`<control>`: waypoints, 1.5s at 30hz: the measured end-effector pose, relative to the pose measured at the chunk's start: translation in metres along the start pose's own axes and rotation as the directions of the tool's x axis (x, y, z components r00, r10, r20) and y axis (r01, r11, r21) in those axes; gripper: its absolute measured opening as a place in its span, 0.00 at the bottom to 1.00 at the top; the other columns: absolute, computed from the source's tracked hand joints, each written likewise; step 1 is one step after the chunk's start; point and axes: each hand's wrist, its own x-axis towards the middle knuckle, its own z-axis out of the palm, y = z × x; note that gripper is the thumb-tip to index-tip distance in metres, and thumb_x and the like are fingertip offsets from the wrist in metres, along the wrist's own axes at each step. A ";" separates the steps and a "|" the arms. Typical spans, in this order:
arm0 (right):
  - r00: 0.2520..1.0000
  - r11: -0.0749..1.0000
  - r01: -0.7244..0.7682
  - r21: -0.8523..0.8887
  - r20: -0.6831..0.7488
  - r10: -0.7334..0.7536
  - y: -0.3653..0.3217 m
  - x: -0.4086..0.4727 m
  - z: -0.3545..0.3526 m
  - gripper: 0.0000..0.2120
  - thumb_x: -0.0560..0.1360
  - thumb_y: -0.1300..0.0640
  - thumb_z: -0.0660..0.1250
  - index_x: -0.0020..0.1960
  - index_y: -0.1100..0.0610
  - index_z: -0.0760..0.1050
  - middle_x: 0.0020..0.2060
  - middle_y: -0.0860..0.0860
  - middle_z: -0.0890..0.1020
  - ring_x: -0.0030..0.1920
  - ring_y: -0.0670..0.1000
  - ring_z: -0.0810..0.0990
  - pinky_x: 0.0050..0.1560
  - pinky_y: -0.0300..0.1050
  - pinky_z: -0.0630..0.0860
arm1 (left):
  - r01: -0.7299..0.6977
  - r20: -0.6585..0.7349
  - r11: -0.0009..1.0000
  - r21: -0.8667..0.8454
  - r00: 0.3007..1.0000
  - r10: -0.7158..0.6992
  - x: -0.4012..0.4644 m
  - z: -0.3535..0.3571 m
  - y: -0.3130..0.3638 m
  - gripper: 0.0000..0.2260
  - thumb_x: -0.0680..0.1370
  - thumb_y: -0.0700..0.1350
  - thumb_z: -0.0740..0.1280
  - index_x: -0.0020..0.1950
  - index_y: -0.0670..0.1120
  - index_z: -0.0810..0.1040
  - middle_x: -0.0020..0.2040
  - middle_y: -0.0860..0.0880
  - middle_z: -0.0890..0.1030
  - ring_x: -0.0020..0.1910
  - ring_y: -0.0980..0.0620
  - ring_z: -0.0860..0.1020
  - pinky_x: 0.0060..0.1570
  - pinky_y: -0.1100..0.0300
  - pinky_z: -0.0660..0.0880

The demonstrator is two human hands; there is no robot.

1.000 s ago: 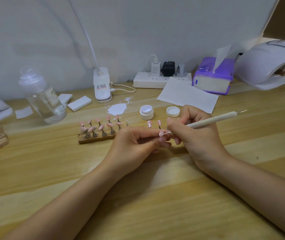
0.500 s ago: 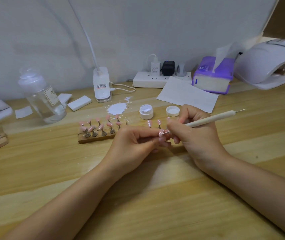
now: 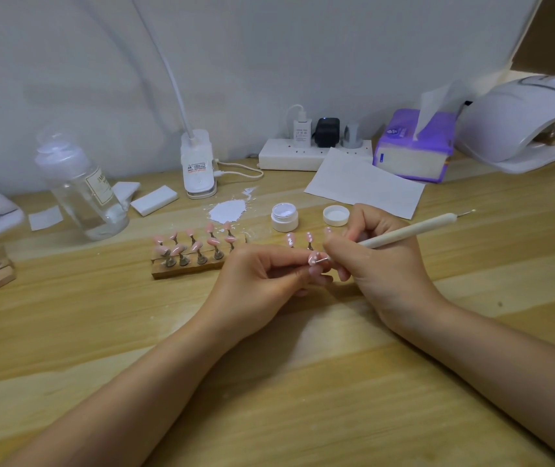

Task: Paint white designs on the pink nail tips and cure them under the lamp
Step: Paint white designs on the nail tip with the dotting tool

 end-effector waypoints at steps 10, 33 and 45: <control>1.000 0.998 -0.017 0.054 0.019 0.016 -0.001 -0.001 0.001 0.19 0.70 0.76 0.62 0.30 0.59 0.60 0.16 0.47 0.67 0.19 0.46 0.75 0.21 0.31 0.67 | -0.003 0.002 1.000 0.024 1.000 0.003 -0.001 0.000 0.002 0.10 0.72 0.38 0.68 0.39 0.52 0.83 0.35 0.56 0.84 0.39 0.63 0.81 0.36 0.71 0.76; 0.972 0.949 0.212 -0.233 -0.046 -0.229 -0.012 0.001 -0.010 0.15 0.75 0.45 0.60 0.37 0.54 0.75 0.24 0.52 0.80 0.23 0.44 0.74 0.28 0.33 0.71 | 0.008 -0.096 0.999 -0.036 0.995 -0.011 -0.002 0.000 0.004 0.04 0.69 0.42 0.70 0.40 0.49 0.83 0.35 0.54 0.84 0.38 0.60 0.83 0.32 0.71 0.75; 0.929 0.830 0.352 -0.433 0.270 -0.253 -0.007 -0.003 -0.012 0.17 0.63 0.57 0.74 0.43 0.48 0.67 0.44 0.45 0.82 0.47 0.44 0.79 0.50 0.41 0.74 | -0.036 -0.185 0.998 -0.061 0.983 0.024 -0.002 -0.002 0.005 0.05 0.68 0.40 0.69 0.41 0.48 0.82 0.37 0.57 0.84 0.38 0.61 0.82 0.34 0.69 0.76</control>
